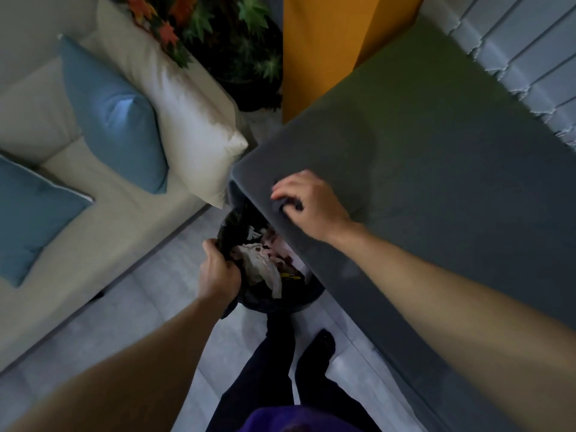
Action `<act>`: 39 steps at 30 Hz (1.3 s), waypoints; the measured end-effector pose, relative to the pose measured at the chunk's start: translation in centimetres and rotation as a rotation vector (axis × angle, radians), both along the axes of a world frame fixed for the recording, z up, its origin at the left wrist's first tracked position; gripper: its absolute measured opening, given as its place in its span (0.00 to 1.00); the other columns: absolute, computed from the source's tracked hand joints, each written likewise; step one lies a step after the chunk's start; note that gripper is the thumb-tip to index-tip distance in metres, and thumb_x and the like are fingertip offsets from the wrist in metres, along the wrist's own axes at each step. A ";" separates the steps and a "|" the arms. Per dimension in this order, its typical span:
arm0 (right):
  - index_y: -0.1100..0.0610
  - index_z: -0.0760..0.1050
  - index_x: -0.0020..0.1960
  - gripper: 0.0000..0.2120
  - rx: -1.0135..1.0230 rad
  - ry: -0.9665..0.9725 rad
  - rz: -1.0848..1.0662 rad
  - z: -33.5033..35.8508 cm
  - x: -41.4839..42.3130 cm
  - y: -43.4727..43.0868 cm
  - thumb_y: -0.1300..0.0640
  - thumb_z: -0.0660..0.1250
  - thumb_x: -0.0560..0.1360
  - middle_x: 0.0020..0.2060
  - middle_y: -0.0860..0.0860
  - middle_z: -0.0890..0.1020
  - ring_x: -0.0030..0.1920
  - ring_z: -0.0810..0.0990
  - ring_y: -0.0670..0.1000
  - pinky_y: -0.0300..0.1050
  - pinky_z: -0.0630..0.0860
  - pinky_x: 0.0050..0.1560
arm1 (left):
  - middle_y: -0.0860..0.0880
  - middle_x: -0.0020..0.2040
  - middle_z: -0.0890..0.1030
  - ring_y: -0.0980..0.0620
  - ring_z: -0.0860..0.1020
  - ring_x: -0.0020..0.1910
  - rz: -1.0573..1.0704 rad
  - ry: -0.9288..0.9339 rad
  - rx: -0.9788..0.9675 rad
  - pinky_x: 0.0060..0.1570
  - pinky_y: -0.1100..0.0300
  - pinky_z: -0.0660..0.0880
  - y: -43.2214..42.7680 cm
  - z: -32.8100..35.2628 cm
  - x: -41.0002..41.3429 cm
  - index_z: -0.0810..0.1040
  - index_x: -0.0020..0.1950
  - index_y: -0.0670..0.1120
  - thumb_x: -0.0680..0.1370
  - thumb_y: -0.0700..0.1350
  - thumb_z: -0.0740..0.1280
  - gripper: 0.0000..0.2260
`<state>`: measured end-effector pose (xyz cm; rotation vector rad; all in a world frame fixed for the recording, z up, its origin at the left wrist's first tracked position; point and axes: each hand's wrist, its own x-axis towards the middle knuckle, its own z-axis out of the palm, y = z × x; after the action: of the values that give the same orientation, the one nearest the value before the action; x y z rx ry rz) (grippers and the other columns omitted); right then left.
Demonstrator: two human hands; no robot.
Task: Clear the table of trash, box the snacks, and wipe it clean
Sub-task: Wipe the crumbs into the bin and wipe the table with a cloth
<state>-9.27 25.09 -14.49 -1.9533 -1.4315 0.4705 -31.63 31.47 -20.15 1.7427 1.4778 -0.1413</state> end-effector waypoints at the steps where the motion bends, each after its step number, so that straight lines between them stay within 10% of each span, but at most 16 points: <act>1: 0.60 0.83 0.51 0.12 0.036 0.005 -0.136 -0.1 0.8 0.8 0.69 0.69 0.69 0.51 0.54 0.84 0.53 0.79 0.55 0.48 0.75 0.58 | 0.44 0.39 0.75 0.46 0.75 0.35 -0.015 0.002 0.002 0.31 0.52 0.71 0.0 0.1 -0.1 0.59 0.56 0.48 0.79 0.37 0.57 0.11; 5: 0.58 0.77 0.62 0.16 -0.093 -0.027 -0.515 0.0 3.6 3.7 0.57 0.68 0.75 0.60 0.52 0.80 0.62 0.75 0.54 0.46 0.71 0.64 | 0.44 0.39 0.76 0.44 0.76 0.35 -0.052 0.004 0.012 0.32 0.48 0.74 -0.3 0.6 -0.6 0.59 0.57 0.48 0.79 0.37 0.56 0.10; 9: 0.60 0.76 0.64 0.19 -0.185 -0.247 -0.134 -0.3 0.1 2.9 0.61 0.67 0.73 0.63 0.54 0.78 0.62 0.73 0.58 0.53 0.70 0.66 | 0.43 0.40 0.76 0.43 0.77 0.37 -0.048 -0.003 0.001 0.39 0.40 0.78 -1.2 0.8 -1.0 0.60 0.58 0.47 0.79 0.36 0.57 0.11; 14: 0.60 0.83 0.52 0.15 -0.072 -0.073 0.290 -0.2 -4.3 -2.1 0.69 0.68 0.68 0.50 0.53 0.85 0.53 0.77 0.56 0.46 0.75 0.55 | 0.44 0.41 0.76 0.43 0.76 0.38 -0.052 0.002 -0.004 0.39 0.42 0.77 -2.9 0.9 -1.7 0.60 0.57 0.47 0.78 0.37 0.58 0.11; 21: 0.60 0.80 0.59 0.15 -0.122 -0.107 -0.338 -0.5 -1.8 -7.8 0.66 0.66 0.73 0.55 0.53 0.82 0.58 0.74 0.56 0.49 0.73 0.60 | 0.45 0.43 0.76 0.48 0.76 0.39 -0.071 -0.009 -0.045 0.32 0.52 0.71 -6.4 1.1 -2.5 0.59 0.56 0.48 0.78 0.37 0.58 0.11; 28: 0.56 0.85 0.48 0.12 -0.135 -0.003 0.205 0.5 -6.0 -15.1 0.66 0.70 0.68 0.44 0.48 0.85 0.52 0.75 0.51 0.43 0.75 0.51 | 0.42 0.44 0.77 0.42 0.77 0.41 -0.091 0.015 -0.059 0.37 0.46 0.76 -10.4 1.8 -2.3 0.58 0.57 0.47 0.77 0.36 0.59 0.13; 34: 0.56 0.83 0.55 0.16 -0.074 -0.161 -0.563 -0.3 -0.7 -20.5 0.66 0.66 0.70 0.52 0.49 0.84 0.55 0.75 0.53 0.45 0.74 0.58 | 0.42 0.44 0.77 0.44 0.77 0.41 -0.122 0.022 -0.103 0.42 0.44 0.77 -13.9 1.5 -1.7 0.59 0.57 0.47 0.78 0.38 0.59 0.12; 39: 0.55 0.85 0.54 0.14 -0.156 -0.177 -0.111 -0.6 -2.1 -24.1 0.65 0.69 0.71 0.53 0.49 0.84 0.54 0.76 0.54 0.43 0.75 0.57 | 0.42 0.44 0.77 0.44 0.77 0.41 -0.151 0.013 -0.132 0.36 0.49 0.75 -16.1 1.0 -0.5 0.59 0.56 0.48 0.78 0.39 0.59 0.12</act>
<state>-11.41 1.01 -15.08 -2.2338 -1.4205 0.3756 -32.09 15.33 -19.15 1.7474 1.3151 -0.3218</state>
